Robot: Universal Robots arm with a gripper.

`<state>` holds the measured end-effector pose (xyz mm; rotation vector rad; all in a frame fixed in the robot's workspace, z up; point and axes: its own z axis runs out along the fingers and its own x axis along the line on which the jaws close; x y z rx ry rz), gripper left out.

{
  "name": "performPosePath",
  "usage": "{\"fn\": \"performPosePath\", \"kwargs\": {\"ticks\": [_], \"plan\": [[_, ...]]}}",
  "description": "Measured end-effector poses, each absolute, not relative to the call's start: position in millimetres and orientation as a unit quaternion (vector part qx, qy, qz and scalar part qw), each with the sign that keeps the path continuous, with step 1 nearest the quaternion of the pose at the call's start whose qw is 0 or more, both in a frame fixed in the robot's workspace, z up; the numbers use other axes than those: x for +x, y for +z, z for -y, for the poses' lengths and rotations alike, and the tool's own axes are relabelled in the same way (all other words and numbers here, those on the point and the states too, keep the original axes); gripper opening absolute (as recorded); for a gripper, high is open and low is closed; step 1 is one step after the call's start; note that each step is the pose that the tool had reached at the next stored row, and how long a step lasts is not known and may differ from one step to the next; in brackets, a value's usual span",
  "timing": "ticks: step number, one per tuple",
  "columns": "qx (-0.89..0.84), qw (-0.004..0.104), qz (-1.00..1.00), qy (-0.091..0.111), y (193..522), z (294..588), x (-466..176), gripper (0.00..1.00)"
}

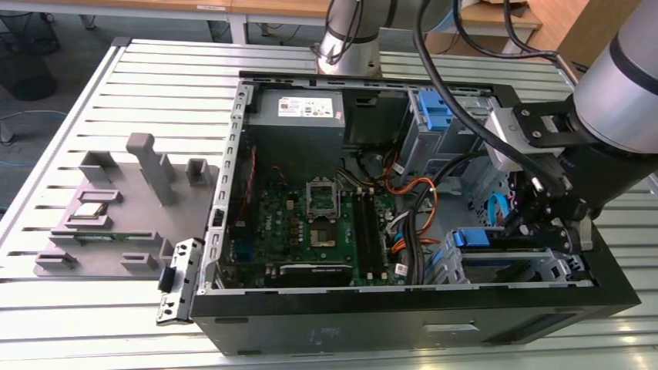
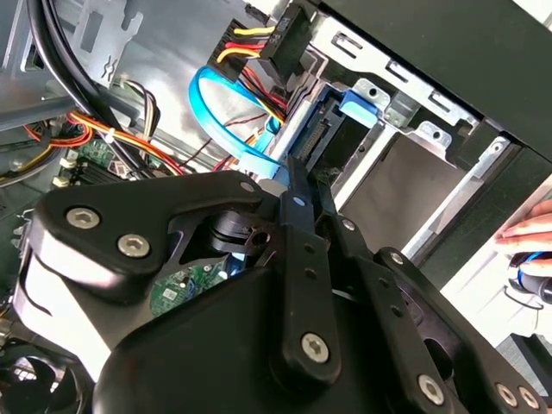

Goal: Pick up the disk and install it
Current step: 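Insert the first disk wire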

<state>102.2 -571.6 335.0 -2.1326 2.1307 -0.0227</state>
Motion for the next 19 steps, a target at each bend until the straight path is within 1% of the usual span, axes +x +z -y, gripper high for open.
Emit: {"fn": "performPosePath", "kwargs": {"ticks": [3, 15, 19], "plan": [[-0.706, 0.065, -0.705, -0.009, 333.8, 571.7, 101.2, 0.16], [-0.706, 0.065, -0.705, -0.009, 337.7, 571.7, 100.8, 0.16], [-0.706, 0.070, -0.704, -0.014, 336.1, 571.7, 98.1, 0.16]]}}
